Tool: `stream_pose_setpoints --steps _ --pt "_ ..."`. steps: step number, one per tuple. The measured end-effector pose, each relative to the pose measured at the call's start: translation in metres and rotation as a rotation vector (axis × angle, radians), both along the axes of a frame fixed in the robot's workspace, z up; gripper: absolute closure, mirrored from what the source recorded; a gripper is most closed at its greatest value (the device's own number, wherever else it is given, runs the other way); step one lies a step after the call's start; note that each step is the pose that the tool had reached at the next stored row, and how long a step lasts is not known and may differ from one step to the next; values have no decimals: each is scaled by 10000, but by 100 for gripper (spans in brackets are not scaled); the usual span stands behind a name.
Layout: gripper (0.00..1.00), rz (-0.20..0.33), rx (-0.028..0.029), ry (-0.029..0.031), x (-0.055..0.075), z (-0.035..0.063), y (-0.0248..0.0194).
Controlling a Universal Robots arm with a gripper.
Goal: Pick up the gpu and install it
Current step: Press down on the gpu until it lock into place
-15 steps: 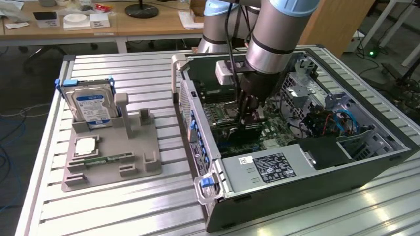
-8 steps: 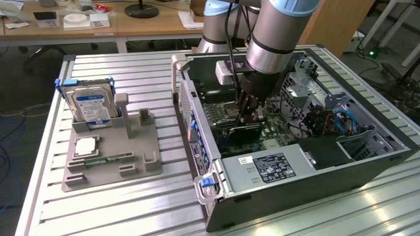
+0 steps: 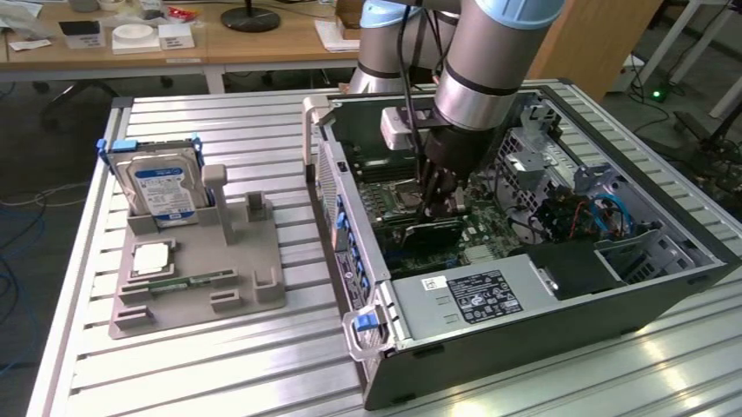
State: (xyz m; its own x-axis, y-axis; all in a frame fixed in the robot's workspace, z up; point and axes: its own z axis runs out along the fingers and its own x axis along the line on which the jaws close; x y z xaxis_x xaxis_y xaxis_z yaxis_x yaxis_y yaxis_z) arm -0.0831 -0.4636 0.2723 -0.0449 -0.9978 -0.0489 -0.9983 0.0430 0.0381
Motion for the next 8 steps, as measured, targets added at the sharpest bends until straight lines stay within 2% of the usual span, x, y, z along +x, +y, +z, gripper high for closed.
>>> stream_pose_setpoints --steps 8 --pt "89 0 1 -2 -21 1 0"
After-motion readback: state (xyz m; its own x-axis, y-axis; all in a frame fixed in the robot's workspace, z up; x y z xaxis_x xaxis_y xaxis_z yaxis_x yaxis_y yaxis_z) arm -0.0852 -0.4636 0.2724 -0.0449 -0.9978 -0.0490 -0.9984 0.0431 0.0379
